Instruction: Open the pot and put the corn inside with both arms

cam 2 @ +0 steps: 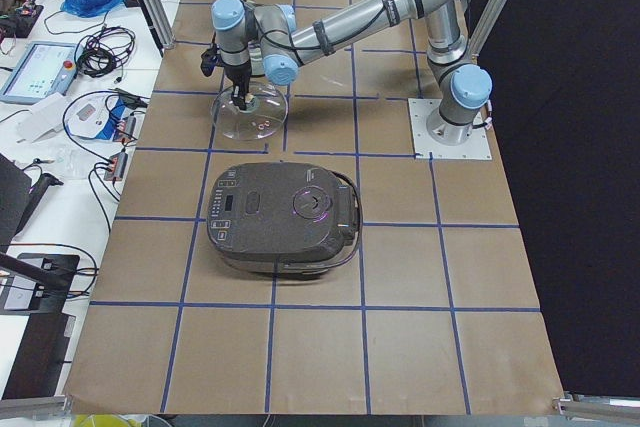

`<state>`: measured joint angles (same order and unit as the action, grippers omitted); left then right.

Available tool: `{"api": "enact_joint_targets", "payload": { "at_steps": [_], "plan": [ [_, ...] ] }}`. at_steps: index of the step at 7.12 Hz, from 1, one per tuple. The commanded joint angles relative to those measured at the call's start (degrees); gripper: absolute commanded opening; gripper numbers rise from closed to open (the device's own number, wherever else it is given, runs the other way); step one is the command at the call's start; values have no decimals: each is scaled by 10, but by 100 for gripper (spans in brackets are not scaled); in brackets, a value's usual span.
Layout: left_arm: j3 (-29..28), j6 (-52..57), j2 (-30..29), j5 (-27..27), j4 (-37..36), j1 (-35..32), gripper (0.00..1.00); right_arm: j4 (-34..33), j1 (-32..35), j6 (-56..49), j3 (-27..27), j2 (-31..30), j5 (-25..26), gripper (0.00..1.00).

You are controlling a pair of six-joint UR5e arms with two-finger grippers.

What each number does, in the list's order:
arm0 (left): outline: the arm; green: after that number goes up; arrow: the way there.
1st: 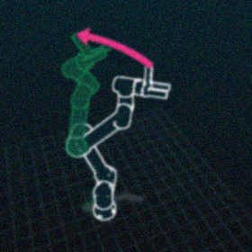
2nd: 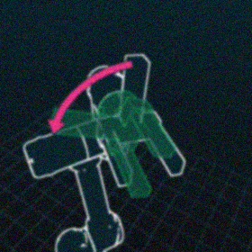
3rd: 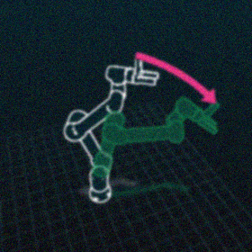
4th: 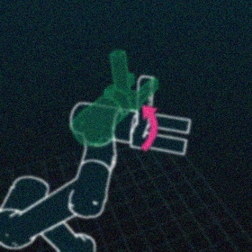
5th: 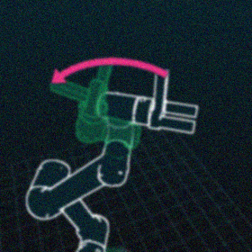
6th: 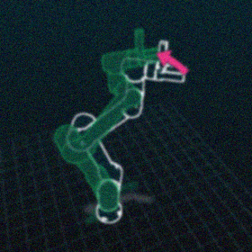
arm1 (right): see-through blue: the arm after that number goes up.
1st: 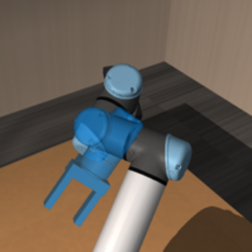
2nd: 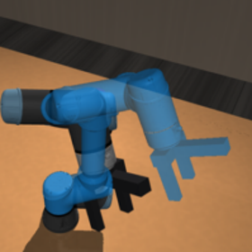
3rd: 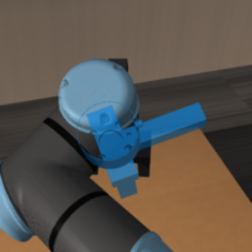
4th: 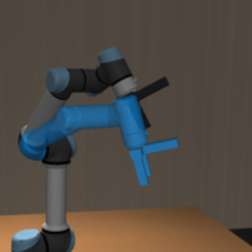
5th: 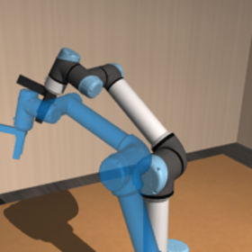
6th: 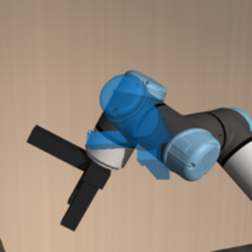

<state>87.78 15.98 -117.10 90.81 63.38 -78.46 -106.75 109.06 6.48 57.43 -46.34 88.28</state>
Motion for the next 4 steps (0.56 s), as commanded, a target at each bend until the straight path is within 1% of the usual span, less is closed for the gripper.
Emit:
{"api": "enact_joint_targets", "payload": {
  "at_steps": [1, 2, 3, 4],
  "plan": [
    [11, 0, -22, -2, -19, -1, 2, -6, 16, 0, 11, 12, -4, 19],
    [5, -8, -43, -3, -48, -5, 2, -18, 21, -1, 29, 10, -4, 19],
    [1, -15, -53, -14, -68, -9, 2, -34, 21, -4, 43, 11, -3, 24],
    [5, -10, -59, -15, -70, -10, 2, -35, 21, -5, 51, 9, -3, 35]
  ]
}}
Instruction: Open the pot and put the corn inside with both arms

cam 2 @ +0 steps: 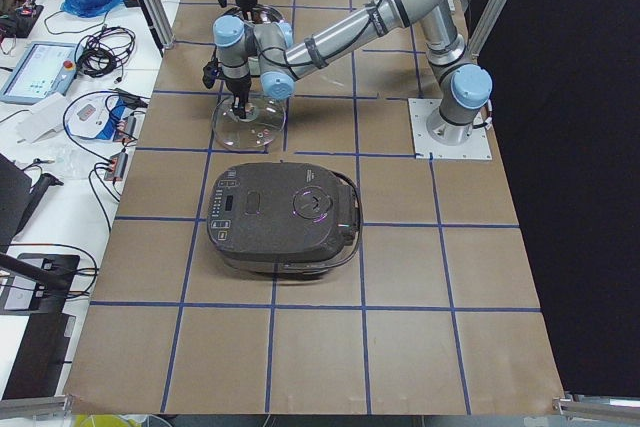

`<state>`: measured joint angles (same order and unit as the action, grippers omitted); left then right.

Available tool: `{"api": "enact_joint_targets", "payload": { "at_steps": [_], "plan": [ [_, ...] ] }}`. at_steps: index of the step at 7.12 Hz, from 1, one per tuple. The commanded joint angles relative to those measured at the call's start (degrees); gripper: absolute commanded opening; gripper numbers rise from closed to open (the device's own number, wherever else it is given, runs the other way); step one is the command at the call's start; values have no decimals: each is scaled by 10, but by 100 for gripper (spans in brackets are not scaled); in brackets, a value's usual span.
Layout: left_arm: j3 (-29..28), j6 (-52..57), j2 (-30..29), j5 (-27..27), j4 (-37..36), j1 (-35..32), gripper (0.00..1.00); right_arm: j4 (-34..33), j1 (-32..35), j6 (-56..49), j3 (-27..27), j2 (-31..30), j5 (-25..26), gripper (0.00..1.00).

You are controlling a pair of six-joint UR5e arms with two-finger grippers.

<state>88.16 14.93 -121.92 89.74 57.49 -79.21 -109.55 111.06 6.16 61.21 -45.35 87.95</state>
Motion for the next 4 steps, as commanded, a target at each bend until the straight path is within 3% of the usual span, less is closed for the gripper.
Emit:
{"api": "enact_joint_targets", "payload": {
  "at_steps": [1, 2, 4],
  "plan": [
    [-3, -3, -13, -4, -12, -2, 12, -7, 1, -4, 11, -1, 0, 77],
    [0, -8, -13, -4, -10, -2, 99, -5, -1, -9, 13, -3, 1, 99],
    [-4, -22, -7, -3, -5, -3, 100, 3, -12, -8, 14, -38, 1, 100]
  ]
}}
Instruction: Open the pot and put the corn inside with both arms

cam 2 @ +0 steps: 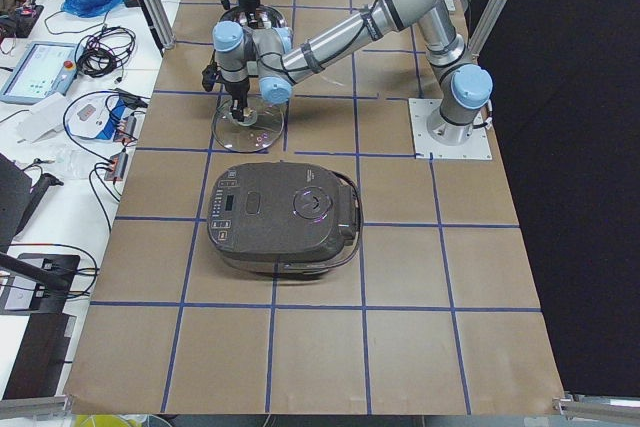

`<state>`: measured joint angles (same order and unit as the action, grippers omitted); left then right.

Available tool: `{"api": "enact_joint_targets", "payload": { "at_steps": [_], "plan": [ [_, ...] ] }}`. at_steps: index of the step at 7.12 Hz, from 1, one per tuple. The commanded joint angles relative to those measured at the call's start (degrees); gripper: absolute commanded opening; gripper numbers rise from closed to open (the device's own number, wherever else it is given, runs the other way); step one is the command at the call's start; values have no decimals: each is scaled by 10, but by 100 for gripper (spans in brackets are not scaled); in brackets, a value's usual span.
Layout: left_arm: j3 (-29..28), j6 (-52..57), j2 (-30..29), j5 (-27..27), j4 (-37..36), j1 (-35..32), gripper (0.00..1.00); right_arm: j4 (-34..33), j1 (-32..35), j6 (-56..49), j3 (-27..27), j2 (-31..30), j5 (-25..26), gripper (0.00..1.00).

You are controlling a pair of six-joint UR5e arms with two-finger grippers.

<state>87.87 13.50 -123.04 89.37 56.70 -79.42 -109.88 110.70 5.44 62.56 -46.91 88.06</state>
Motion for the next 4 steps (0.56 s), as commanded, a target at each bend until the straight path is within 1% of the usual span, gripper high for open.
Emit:
{"api": "enact_joint_targets", "payload": {
  "at_steps": [1, 2, 3, 4],
  "plan": [
    [-2, -10, 35, 9, 27, -13, 100, 33, -32, -1, 7, -73, 2, 100],
    [-5, -13, 90, 12, 124, -22, 100, 102, -63, -3, 8, -127, 4, 100],
    [-12, -13, 137, 12, 181, -21, 100, 129, -91, -31, 23, -165, 1, 94],
    [-16, -21, 186, 12, 253, -26, 100, 158, -115, -52, 69, -226, 7, 91]
  ]
}}
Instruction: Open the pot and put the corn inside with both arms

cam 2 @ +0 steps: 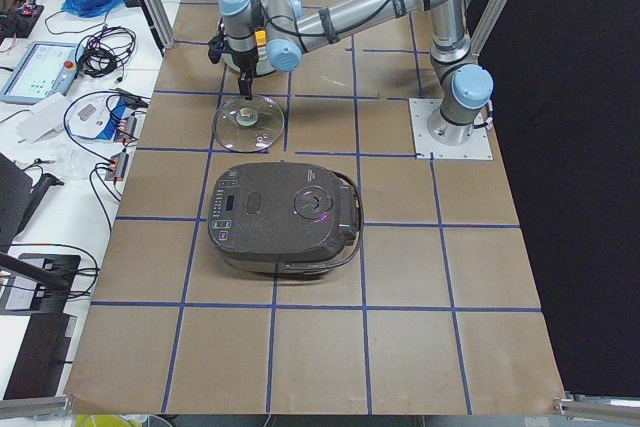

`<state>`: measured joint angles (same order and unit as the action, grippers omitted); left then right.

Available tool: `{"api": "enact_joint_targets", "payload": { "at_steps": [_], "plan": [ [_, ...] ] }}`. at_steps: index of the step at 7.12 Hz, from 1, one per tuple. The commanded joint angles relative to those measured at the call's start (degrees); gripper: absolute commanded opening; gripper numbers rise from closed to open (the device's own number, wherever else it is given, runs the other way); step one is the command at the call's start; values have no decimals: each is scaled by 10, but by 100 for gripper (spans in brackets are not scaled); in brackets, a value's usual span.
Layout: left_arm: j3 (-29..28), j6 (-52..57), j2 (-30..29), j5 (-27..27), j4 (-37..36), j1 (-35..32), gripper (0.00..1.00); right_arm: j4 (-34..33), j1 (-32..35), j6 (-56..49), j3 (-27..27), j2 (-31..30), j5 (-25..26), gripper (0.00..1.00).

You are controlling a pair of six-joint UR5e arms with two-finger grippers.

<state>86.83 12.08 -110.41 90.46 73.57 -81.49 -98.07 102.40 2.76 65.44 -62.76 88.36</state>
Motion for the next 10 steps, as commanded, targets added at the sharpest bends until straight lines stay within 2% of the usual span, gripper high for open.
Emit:
{"api": "enact_joint_targets", "payload": {
  "at_steps": [1, 3, 4, 5, 6, 8, 10],
  "plan": [
    [-8, -40, 97, -1, 123, -14, 100, 48, -72, -43, 109, -134, 0, 91],
    [-8, -47, 177, 0, 181, -37, 100, 48, -99, -50, 235, -253, -1, 90],
    [-2, -47, 181, -1, 184, -38, 100, 46, -105, -46, 249, -263, 1, 90],
    [1, -47, 186, -2, 184, -39, 100, 46, -109, -43, 239, -264, -1, 91],
    [5, -47, 187, -2, 185, -39, 100, 47, -110, -40, 232, -264, 2, 98],
    [6, -70, 187, -1, 186, -59, 100, 48, -107, -41, 233, -264, 2, 100],
    [6, -74, 182, 36, 185, -85, 100, 48, -106, -42, 232, -264, 1, 100]
  ]
}}
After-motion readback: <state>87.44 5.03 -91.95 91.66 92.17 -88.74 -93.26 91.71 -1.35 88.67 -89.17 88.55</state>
